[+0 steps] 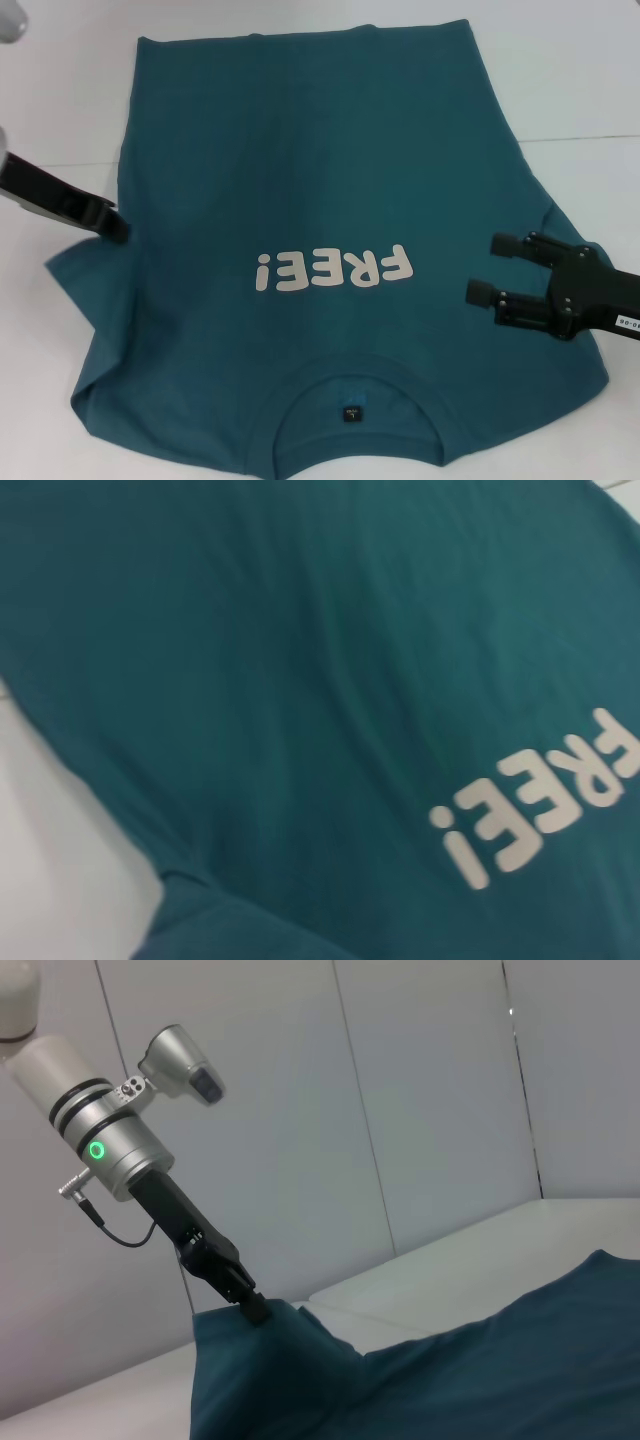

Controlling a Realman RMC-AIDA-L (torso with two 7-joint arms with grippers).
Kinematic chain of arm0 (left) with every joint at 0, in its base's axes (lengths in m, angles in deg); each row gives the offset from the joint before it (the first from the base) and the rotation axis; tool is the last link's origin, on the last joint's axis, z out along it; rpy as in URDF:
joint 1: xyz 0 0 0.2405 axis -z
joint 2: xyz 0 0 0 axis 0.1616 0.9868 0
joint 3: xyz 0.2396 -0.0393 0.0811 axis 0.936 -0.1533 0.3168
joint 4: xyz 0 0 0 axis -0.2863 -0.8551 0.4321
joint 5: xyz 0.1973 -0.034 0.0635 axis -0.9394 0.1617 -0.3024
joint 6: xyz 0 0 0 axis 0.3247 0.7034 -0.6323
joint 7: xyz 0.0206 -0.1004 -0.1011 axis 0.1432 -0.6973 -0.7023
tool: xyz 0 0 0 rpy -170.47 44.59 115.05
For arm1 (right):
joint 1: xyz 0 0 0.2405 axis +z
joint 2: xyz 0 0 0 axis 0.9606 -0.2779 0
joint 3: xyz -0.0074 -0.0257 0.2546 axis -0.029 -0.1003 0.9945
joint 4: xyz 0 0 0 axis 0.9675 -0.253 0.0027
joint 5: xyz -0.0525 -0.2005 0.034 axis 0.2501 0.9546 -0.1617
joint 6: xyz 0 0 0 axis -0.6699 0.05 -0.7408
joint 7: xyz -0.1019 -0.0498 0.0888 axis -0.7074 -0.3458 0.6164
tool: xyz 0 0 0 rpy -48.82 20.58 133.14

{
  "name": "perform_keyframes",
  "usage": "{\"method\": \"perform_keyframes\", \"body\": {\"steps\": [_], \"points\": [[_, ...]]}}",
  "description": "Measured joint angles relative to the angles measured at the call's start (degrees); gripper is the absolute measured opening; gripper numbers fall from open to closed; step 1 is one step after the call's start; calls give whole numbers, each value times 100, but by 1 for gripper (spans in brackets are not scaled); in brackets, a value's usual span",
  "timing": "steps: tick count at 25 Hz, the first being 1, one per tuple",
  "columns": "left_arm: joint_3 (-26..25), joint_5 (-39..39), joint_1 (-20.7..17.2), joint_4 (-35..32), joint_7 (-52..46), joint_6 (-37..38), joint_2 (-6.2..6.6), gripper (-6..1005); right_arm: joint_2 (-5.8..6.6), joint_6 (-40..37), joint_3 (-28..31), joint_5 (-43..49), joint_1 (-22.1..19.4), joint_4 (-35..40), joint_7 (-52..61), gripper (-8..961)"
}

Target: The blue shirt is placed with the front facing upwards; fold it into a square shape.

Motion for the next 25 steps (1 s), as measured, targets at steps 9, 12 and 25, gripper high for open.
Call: {"method": "perform_keyframes", "body": {"steps": [9, 12, 25], "points": [[-13, 5, 15, 337, -84, -643, -388, 48, 3, 31, -2, 203, -11, 0, 0, 907], [22, 8, -71, 357, -70, -990, -609, 46, 3, 38, -2, 246, -10, 0, 0, 907], [94, 41, -826, -819, -113, -1902, -1162, 362, -9, 33, 35, 271, -24, 0, 51, 906]]}}
